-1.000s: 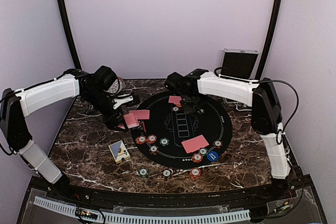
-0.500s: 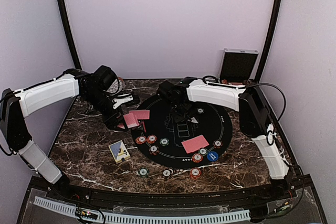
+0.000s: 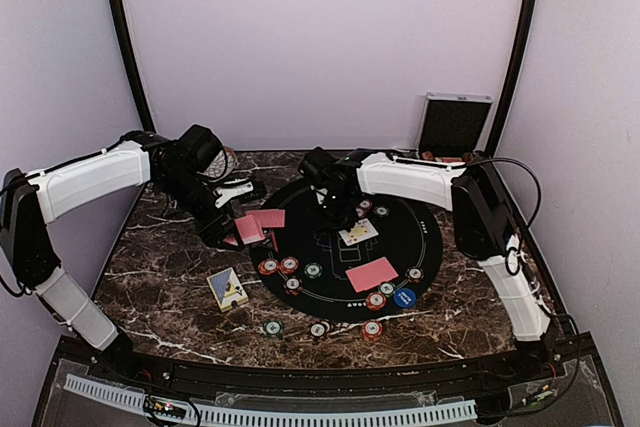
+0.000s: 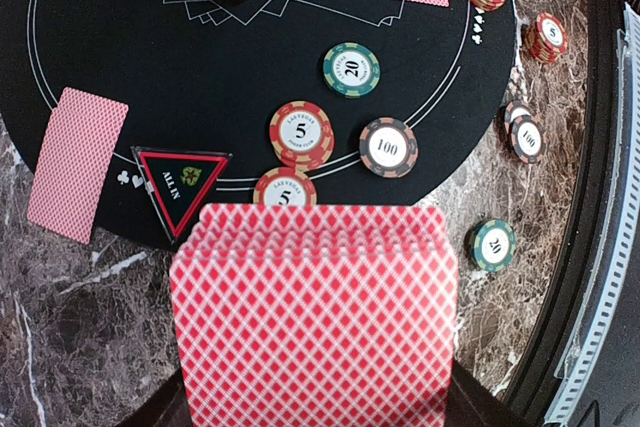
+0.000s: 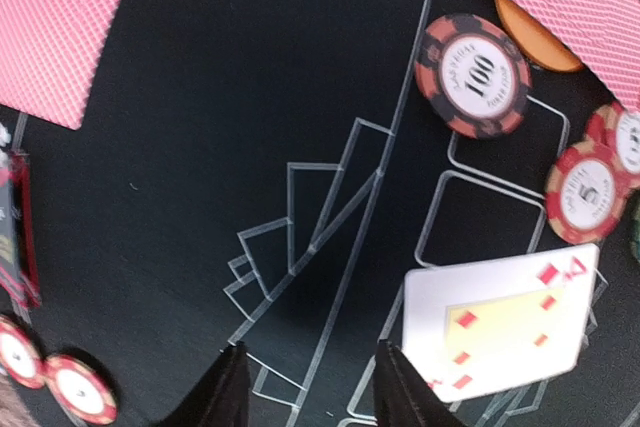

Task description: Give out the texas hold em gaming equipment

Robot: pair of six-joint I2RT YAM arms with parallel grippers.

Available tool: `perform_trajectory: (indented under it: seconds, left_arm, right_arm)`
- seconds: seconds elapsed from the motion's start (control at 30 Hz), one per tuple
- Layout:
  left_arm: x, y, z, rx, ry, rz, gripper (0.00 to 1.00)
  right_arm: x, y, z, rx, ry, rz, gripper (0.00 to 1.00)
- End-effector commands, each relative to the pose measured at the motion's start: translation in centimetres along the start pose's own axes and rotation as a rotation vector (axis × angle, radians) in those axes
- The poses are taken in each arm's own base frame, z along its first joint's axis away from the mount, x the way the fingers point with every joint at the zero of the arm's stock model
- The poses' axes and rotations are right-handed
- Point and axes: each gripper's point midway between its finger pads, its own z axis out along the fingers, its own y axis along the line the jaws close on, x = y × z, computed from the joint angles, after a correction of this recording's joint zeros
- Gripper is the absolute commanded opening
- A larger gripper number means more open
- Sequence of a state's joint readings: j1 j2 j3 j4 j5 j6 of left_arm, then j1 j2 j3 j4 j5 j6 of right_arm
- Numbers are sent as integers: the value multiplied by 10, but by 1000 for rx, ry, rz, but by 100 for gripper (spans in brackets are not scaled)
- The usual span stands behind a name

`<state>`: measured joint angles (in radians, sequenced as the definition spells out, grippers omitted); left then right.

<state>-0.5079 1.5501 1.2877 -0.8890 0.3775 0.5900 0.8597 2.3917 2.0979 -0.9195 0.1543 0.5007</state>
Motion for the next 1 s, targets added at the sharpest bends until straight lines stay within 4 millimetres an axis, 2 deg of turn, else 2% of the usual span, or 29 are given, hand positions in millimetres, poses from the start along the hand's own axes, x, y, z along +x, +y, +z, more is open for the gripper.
perform_trajectory:
  seconds: [0.0,0.17,0.33,0.47,0.73,0.97]
  left_arm:
    - [-8,-4,-17,-10,-40,20,0]
    - [-7,-5,-17,-6,-41,19,0]
    - [-7,-6,-16,-2,-42,18,0]
    - [-8,-5,-16,0,-42,19,0]
    - [-8,-6,-16,2,-38,14,0]
    - [-7,-6,-17,0,-37,18,0]
  right_arm:
    - [-32,-6,-36,-212,-92,135,51]
    - [-31,-49,-50,-367,-126,266,61]
    - [-13,-93,-41,-416,-98,347,67]
    - [-4,-112,-29,-447,-78,390,67]
    - [2,-110,-11,-478,-54,390,63]
    - [18,-108,13,-479,2,400,60]
